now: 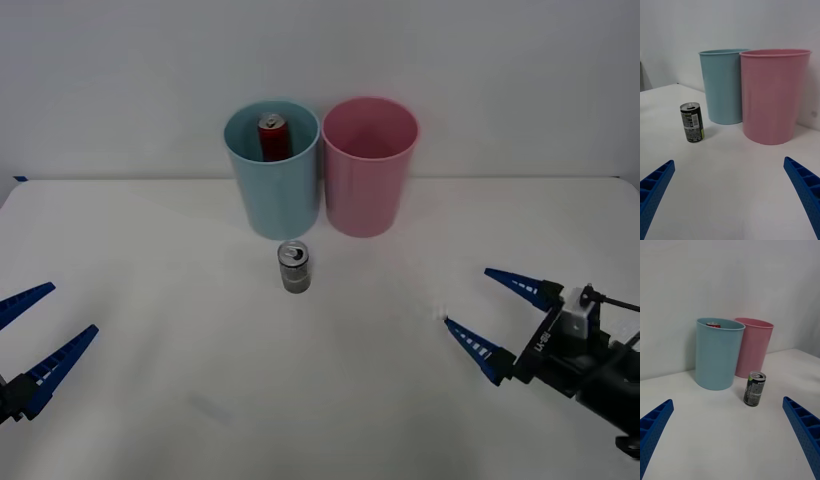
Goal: Grasp the object on the table and drop it into the matching bin: aluminum can to the light blue bin, PET bottle to the pink bin.
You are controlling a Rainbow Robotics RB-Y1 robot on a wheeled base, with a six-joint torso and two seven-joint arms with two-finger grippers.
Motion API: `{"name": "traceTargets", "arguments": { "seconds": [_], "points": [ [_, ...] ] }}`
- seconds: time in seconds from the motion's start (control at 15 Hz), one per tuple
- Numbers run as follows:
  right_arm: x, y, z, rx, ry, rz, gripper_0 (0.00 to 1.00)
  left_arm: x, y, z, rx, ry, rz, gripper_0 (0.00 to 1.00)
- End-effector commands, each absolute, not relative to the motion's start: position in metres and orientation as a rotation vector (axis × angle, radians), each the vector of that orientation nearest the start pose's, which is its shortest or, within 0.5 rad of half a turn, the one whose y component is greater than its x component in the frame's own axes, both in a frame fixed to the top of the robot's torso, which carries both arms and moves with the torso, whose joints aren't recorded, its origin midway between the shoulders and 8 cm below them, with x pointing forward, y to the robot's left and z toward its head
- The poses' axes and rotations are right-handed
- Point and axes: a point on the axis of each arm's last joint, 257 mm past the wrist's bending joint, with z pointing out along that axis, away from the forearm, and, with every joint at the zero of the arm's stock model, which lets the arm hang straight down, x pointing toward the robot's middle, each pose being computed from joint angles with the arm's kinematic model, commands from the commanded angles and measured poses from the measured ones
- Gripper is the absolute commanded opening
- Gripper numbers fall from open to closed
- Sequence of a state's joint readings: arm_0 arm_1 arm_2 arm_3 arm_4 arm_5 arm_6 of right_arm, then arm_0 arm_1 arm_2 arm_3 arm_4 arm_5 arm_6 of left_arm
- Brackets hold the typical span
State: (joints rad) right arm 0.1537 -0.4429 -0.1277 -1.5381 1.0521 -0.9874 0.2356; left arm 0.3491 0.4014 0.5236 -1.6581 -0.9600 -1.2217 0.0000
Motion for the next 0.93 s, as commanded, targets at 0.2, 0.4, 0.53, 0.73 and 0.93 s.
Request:
{"name": "traceTargets", "arguments": {
  "seconds": [0.2, 0.4, 0.53, 0.73, 0.93],
  "points": [
    [0.425, -0.182, -0.240, -0.708, 1.465, 0.558, 1.00, 0.342, 0.330, -0.169, 0.465, 1.441, -0.567, 1.00],
    [0.435, -0.163, -0.245, -0.704, 1.480, 0.553, 1.00, 0.342, 0.330, -0.169, 0.465, 1.441, -0.567, 1.00],
    [0.443, -0.149, -0.247, -0.701, 1.487, 0.548, 1.00, 0.342, 0.330, -0.169, 0.465, 1.441, -0.567, 1.00],
    [0.454, -0.127, -0.247, -0.704, 1.493, 0.535, 1.00, 0.342, 0.330, -0.169, 0.465, 1.441, -0.567, 1.00],
    [0.461, -0.104, -0.246, -0.715, 1.494, 0.543, 1.00, 0.342, 0.330, -0.169, 0.465, 1.441, -0.567, 1.00]
  ]
}}
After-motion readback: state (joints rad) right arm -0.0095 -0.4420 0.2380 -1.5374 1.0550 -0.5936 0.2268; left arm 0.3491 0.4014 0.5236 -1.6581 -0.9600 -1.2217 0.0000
